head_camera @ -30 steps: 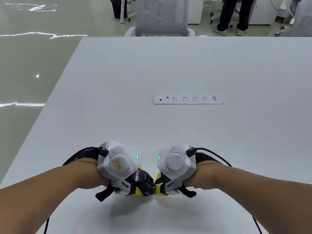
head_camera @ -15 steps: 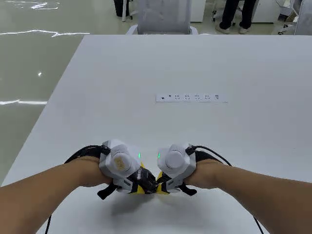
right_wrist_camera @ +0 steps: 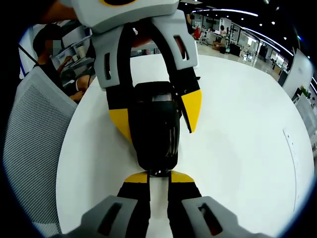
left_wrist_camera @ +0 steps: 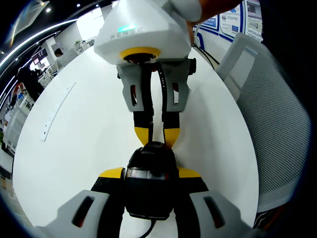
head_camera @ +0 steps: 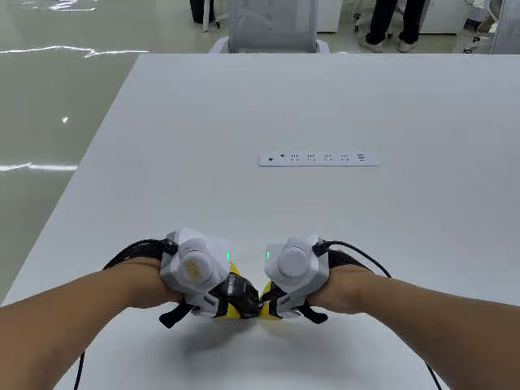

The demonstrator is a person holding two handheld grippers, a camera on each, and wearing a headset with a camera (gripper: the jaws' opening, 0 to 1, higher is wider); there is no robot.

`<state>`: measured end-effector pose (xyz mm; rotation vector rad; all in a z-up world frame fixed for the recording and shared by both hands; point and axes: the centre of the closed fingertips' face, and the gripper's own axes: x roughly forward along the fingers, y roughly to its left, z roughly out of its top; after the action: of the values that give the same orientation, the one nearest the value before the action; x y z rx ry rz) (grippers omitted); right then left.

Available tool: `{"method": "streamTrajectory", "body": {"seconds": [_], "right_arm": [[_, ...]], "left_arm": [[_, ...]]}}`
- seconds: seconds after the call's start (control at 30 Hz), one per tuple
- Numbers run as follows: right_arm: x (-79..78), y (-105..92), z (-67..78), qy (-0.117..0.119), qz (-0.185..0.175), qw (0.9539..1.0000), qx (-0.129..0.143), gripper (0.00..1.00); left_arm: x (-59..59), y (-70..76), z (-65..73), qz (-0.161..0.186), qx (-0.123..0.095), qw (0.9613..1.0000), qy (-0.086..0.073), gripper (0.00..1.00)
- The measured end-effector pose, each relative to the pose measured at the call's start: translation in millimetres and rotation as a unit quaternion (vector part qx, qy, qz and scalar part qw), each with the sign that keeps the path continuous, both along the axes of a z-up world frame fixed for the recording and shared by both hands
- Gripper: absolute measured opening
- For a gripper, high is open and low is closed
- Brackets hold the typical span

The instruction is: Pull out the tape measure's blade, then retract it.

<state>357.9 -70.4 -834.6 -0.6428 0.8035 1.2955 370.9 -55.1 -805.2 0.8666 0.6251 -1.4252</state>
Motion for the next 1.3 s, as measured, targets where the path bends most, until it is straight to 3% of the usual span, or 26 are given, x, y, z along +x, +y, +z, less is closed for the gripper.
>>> {"method": "streamTrajectory", "body": {"seconds": [1.3], "right_arm": [[-0.6,-31.5,-0.9,0.005,0.001,0.9998,-0.02,0.11]], "left_arm": [[0.4,-0.1,1.1,0.019,-0.01,0.9998,0.004,0.34]]}}
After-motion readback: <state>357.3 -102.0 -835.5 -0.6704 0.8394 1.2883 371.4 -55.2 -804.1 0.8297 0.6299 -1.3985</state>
